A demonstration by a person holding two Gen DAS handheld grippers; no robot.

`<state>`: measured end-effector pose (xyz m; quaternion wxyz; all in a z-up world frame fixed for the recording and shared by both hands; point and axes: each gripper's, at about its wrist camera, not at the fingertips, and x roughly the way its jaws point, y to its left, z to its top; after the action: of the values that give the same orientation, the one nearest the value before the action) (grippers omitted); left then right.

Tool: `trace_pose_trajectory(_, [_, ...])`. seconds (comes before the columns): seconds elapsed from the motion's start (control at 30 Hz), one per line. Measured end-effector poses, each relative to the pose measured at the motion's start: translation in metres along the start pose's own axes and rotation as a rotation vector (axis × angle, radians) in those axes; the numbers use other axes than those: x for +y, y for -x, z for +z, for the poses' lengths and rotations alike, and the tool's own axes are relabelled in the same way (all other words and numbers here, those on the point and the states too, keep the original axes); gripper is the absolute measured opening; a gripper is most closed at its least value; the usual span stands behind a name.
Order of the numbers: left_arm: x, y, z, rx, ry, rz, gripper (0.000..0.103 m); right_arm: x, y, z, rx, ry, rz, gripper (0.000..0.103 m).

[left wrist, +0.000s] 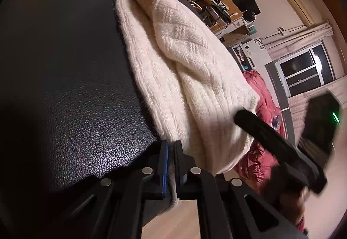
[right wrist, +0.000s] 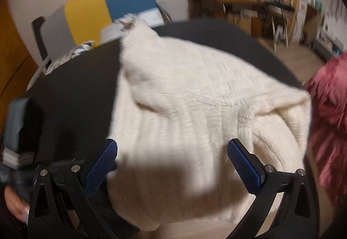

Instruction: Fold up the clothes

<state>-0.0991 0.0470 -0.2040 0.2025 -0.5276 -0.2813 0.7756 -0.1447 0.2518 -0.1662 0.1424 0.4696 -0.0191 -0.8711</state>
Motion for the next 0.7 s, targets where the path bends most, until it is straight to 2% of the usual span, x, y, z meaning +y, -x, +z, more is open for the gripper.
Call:
trace_pose_trajectory(0.1, [-0.005,-0.001,-0.001,-0.008,-0.031,0.017,0.004,-0.011,-0.029,0.012,0.100,-0.055,-0.082,0.103])
trace_pose_trajectory(0.27, [-0.006,-0.006,0.002,0.009,-0.018,0.003,0.007,0.003,-0.046,0.021,0.191,0.020,-0.188,0.103])
trace_pose_trajectory(0.37, [-0.009,-0.011,0.008,0.026,0.014,-0.014,0.015,0.001,-0.044,0.023,0.218,0.019,-0.167,0.103])
trace_pose_trajectory(0.47, [-0.013,-0.016,0.012,0.028,0.025,-0.006,0.017,-0.002,-0.042,0.024,0.227,0.011,-0.132,0.103])
trace_pose_trajectory(0.53, [-0.014,-0.017,0.013,0.021,0.034,0.001,0.016,-0.001,-0.041,0.023,0.229,0.016,-0.126,0.103])
trace_pose_trajectory(0.57, [-0.015,-0.018,0.012,0.012,0.023,0.011,0.005,0.000,-0.041,0.023,0.230,0.021,-0.127,0.103])
trace_pose_trajectory(0.7, [-0.012,-0.009,0.003,-0.032,-0.005,0.048,0.003,0.007,-0.041,0.020,0.226,0.049,-0.150,0.103])
